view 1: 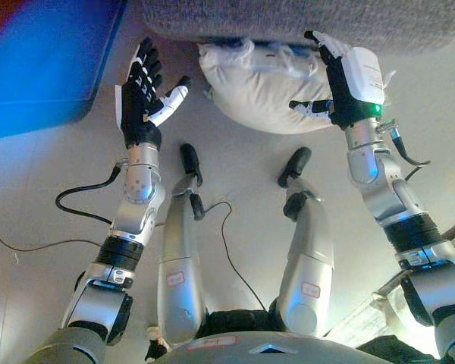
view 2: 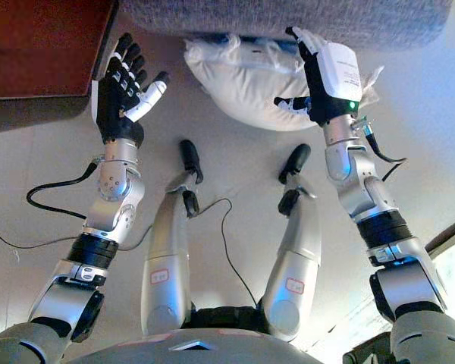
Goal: Pick up the pillow and put it on the sofa.
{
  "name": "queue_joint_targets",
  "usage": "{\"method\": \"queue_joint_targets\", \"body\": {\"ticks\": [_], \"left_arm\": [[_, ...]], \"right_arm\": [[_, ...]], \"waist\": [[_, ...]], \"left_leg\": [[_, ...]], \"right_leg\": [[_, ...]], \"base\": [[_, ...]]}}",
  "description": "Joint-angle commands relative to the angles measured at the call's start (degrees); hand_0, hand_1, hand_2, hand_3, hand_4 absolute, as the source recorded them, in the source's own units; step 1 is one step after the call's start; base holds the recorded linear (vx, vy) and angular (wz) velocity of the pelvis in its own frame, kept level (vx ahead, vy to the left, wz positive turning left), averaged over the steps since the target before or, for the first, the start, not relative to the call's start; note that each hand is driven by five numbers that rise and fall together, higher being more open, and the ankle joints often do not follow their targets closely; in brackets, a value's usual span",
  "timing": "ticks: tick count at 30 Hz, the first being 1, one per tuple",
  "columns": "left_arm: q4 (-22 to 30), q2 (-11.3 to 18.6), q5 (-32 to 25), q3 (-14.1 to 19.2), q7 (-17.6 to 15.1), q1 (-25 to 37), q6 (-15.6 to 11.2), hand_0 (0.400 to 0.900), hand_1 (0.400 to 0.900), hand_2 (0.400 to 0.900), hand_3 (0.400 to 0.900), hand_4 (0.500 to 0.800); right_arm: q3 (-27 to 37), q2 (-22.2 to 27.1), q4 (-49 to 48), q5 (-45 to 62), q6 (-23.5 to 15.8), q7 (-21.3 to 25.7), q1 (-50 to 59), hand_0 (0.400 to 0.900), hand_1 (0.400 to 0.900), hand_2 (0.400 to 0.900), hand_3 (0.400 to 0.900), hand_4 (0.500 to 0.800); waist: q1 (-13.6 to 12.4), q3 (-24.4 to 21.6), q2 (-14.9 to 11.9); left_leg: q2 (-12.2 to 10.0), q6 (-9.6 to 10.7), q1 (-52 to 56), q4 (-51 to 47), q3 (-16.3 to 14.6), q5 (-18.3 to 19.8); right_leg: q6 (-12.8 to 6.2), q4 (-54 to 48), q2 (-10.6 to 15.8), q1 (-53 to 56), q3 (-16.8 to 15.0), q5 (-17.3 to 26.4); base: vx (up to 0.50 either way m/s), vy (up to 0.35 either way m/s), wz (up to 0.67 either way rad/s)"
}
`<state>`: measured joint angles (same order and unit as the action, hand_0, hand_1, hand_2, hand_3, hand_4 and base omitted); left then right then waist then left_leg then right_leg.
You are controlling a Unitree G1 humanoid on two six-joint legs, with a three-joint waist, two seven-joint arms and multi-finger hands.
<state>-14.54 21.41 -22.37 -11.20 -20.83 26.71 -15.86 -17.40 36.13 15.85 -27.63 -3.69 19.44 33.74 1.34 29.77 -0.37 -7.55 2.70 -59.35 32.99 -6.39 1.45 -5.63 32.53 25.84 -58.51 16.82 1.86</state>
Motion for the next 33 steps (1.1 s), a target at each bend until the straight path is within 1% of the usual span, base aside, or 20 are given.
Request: {"method": "queue_joint_targets", "body": {"ticks": [1,7,10,11,12,14,15,16,18,21,22,23,33], "left_arm": [[9.8,0.8,0.9,4.7,-2.0,0.7,-6.8,0.900,0.900,0.900,0.900,0.800],[11.1,1.1,1.0,4.8,-2.3,0.9,-6.9,0.900,0.900,0.900,0.900,0.800],[11.5,1.6,0.6,4.9,-3.0,1.8,-7.2,0.900,0.900,0.900,0.900,0.800],[12.1,2.0,0.0,4.9,-3.3,2.1,-7.6,0.900,0.900,0.900,0.900,0.800],[12.1,2.0,0.0,5.1,-3.4,2.2,-7.5,0.900,0.900,0.900,0.900,0.800],[13.0,2.5,-0.4,5.1,-3.9,2.4,-7.6,0.900,0.900,0.900,0.900,0.800],[13.1,2.6,-0.4,5.2,-4.0,2.5,-7.5,0.900,0.900,0.900,0.900,0.800],[13.4,3.1,-0.6,4.9,-4.2,2.6,-7.4,0.900,0.900,0.900,0.900,0.800],[14.0,3.6,-0.8,4.9,-4.6,2.3,-7.0,0.900,0.900,0.900,0.900,0.800],[14.5,3.8,-1.2,5.1,-4.6,1.6,-6.5,0.900,0.900,0.900,0.900,0.800],[14.3,3.6,-1.5,4.9,-4.9,1.0,-6.2,0.900,0.900,0.900,0.900,0.800],[14.2,3.5,-1.8,5.0,-5.0,0.8,-6.0,0.900,0.900,0.900,0.900,0.800],[14.6,3.2,-2.5,4.8,-5.2,0.3,-5.5,0.900,0.900,0.900,0.900,0.800]], "right_arm": [[2.7,1.3,-4.6,1.0,-1.7,4.1,2.6,0.900,0.900,0.900,0.900,0.800],[3.4,1.1,-4.9,1.8,-1.8,4.3,3.2,0.900,0.900,0.900,0.900,0.800],[2.9,1.6,-3.2,1.8,-1.4,5.2,5.3,0.900,0.900,0.900,0.900,0.800],[2.5,1.8,-1.9,1.9,-0.8,5.5,7.2,0.900,0.900,0.900,0.900,0.800],[2.3,1.8,-1.6,1.9,-0.9,5.6,7.6,0.900,0.900,0.900,0.900,0.800],[1.4,2.1,0.6,2.1,0.5,5.7,10.9,0.900,0.900,0.900,0.900,0.800],[1.2,2.0,0.9,2.1,0.5,5.8,11.3,0.900,0.900,0.900,0.900,0.800],[0.2,2.0,3.0,2.4,2.2,5.6,14.2,0.900,0.900,0.900,0.900,0.800],[-0.7,1.5,4.7,3.2,3.6,5.4,18.0,0.900,0.900,0.900,0.900,0.800],[-0.9,0.4,5.5,4.5,4.5,5.1,20.3,0.900,0.900,0.900,0.900,0.800],[-0.8,-0.4,5.7,5.6,5.1,5.0,21.5,0.576,0.576,0.576,0.576,0.606],[-0.9,-0.9,6.0,5.9,5.2,5.0,22.2,0.400,0.400,0.400,0.400,0.500],[-0.7,-2.1,5.1,8.2,5.2,4.3,24.7,0.400,0.400,0.400,0.400,0.500]], "waist": [[0.5,0.0,0.8],[0.3,0.0,0.5],[-0.2,0.0,0.4],[-0.7,0.0,0.3],[-0.6,0.0,0.3],[-1.3,0.0,0.0],[-1.2,0.0,0.0],[-1.9,0.0,-0.2],[-2.4,0.0,-0.5],[-2.6,0.0,-1.0],[-3.0,0.0,-1.3],[-3.1,0.0,-1.6],[-3.6,0.0,-2.7]], "left_leg": [[-0.5,2.1,-2.0,6.6,5.0,9.1],[-0.2,2.1,-7.1,7.9,5.6,8.9],[-0.1,2.2,-9.2,8.0,6.0,8.4],[-0.2,2.4,-10.4,7.8,6.5,8.1],[-0.3,2.4,-10.7,7.9,6.6,8.1],[0.1,2.3,-12.5,8.5,7.4,8.2],[0.1,2.3,-12.7,8.7,7.4,8.2],[0.4,2.4,-13.9,9.4,7.7,8.2],[0.9,2.3,-15.4,10.2,8.3,8.3],[1.1,2.3,-16.6,10.9,8.6,8.2],[1.4,2.2,-17.2,10.9,8.8,8.1],[1.6,2.2,-17.4,10.9,8.9,8.0],[2.9,1.9,-18.0,9.2,9.5,7.1]], "right_leg": [[-6.52,3.2,2.6,-3.1,-4.1,1.9],[-6.51,4.2,2.7,-8.3,-4.9,1.8],[-6.55,4.4,2.6,-10.4,-4.6,1.8],[-6.50,4.6,2.4,-11.5,-4.4,1.6],[-6.46,4.7,2.4,-11.8,-4.4,1.6],[-6.50,5.9,2.3,-13.7,-4.6,0.9],[-6.50,6.0,2.3,-14.0,-4.7,0.8],[-6.52,6.9,2.4,-15.0,-4.7,0.6],[-6.53,8.0,2.4,-16.4,-4.9,0.1],[-6.46,8.8,2.6,-17.6,-5.0,-0.1],[-6.46,8.9,2.6,-18.1,-5.0,0.0],[-6.44,8.9,2.7,-18.4,-5.0,0.0],[-6.70,7.9,2.9,-18.6,-5.0,0.1]], "base": [[-0.03,0.025,-0.04],[-0.01,0.005,0.03],[0.00,-0.007,0.02],[0.01,-0.020,0.04],[0.00,-0.015,0.06],[0.00,-0.003,0.05],[0.01,-0.004,0.11],[0.01,0.005,0.10],[0.01,0.012,0.10],[0.01,0.014,0.04],[0.01,0.028,0.05],[0.02,0.042,0.05],[0.00,0.036,0.01]]}}
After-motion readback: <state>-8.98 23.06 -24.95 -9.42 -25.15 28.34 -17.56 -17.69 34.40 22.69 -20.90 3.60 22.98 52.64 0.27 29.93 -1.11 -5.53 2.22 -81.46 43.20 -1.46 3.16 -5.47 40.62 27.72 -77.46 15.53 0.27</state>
